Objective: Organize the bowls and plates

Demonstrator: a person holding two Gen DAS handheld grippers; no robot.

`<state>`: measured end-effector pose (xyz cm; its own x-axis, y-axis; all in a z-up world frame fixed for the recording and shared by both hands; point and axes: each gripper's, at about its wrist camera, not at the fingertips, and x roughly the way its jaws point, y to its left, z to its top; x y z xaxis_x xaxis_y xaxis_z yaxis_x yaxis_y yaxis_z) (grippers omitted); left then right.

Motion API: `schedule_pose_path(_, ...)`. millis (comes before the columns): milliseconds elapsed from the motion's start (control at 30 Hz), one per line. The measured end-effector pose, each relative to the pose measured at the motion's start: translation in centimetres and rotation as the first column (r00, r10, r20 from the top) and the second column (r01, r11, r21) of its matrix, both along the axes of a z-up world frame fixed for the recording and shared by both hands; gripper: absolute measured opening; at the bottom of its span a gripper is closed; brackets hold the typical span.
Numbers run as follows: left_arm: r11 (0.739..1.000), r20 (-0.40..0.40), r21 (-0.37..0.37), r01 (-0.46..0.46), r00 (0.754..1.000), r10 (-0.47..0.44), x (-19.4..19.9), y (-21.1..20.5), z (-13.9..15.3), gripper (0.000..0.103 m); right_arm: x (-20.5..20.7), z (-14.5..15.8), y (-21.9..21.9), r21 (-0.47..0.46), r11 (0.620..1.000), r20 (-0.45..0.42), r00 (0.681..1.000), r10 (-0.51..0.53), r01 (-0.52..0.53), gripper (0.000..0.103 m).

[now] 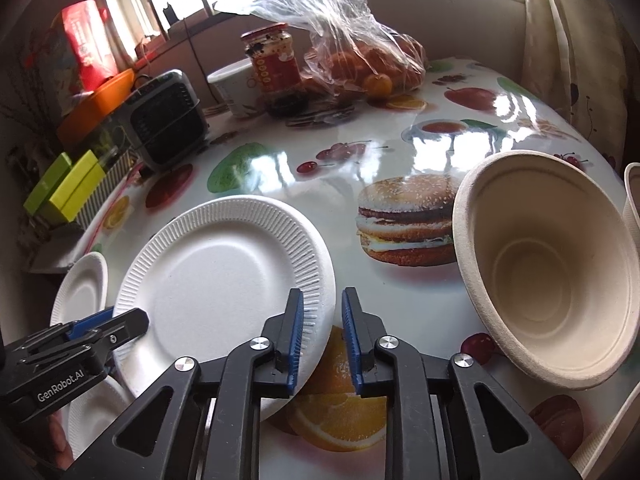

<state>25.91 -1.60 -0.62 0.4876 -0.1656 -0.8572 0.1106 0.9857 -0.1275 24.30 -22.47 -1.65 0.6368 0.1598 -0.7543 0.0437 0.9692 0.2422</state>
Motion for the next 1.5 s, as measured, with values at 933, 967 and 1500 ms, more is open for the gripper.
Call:
schedule_pose_path(933,1.0,0.011,-0.021,0.022,1.0,-0.022,-0.3,-0.6,0.4,0.04,-0.3,0.3,0.0,0.034,0.999,0.002,1.0,0.009,-0.009,0.023)
schedule_pose_path(967,1.0,0.014,-0.021,0.021,1.0,-0.021,-0.4,-0.5,0.5,0.04,-0.4,0.4,0.1,0.033,0.999,0.003,1.0,0.009,-0.01,0.023)
schedule_pose_path(1500,0.999,0.066,-0.041,-0.017,0.998,0.019,-4.3,1.3,2.7,0.04,-3.9,3.0,1.6,0.023,0.998,0.058,0.997,0.055,-0.057,0.023)
